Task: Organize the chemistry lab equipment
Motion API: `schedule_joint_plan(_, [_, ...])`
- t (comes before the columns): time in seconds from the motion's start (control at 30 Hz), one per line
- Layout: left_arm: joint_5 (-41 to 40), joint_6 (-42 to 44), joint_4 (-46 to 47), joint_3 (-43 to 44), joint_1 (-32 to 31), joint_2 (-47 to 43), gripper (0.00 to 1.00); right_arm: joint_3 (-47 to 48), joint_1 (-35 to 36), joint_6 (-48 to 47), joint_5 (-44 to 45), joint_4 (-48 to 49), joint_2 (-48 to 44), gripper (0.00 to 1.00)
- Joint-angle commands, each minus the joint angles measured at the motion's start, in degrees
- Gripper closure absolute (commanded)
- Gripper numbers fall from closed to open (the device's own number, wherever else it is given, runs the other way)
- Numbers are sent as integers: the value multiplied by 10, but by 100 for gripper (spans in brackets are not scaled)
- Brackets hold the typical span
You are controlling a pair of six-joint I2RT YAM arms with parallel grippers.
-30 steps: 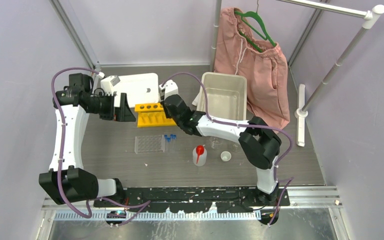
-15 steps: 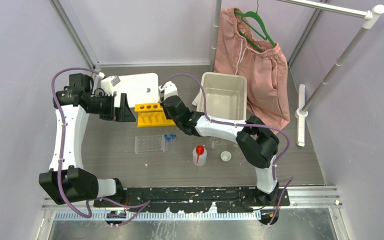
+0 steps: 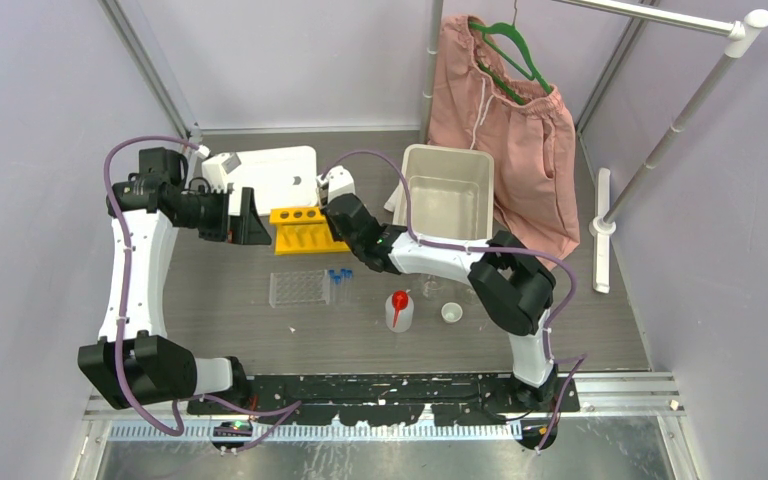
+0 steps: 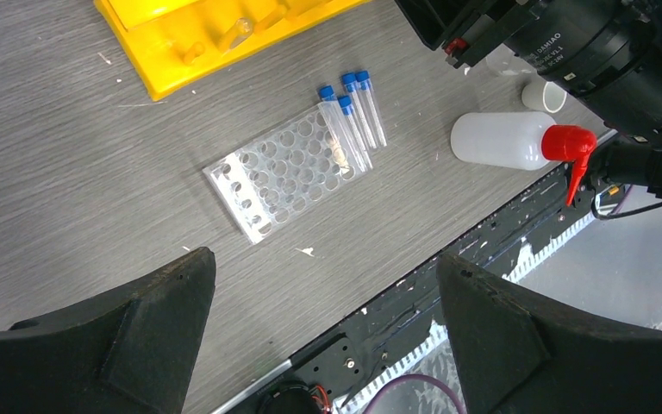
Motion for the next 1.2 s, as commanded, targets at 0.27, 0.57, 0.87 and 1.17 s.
schedule_joint_plan(0.27, [-11, 6, 9, 6, 3, -12, 0, 0, 2, 21, 25, 3, -28, 61])
schedule_joint_plan(0.57, [-9, 4, 5, 11, 4, -15, 0, 6, 35, 57, 82, -55, -102, 54])
schedule_joint_plan(0.87, [-9, 3, -3, 18, 3, -21, 0, 51, 68, 262, 33, -308, -108, 67])
schedule_joint_plan(1.17, [-10, 4, -6, 16, 3, -27, 0, 70, 68, 349, -30, -451, -52, 74])
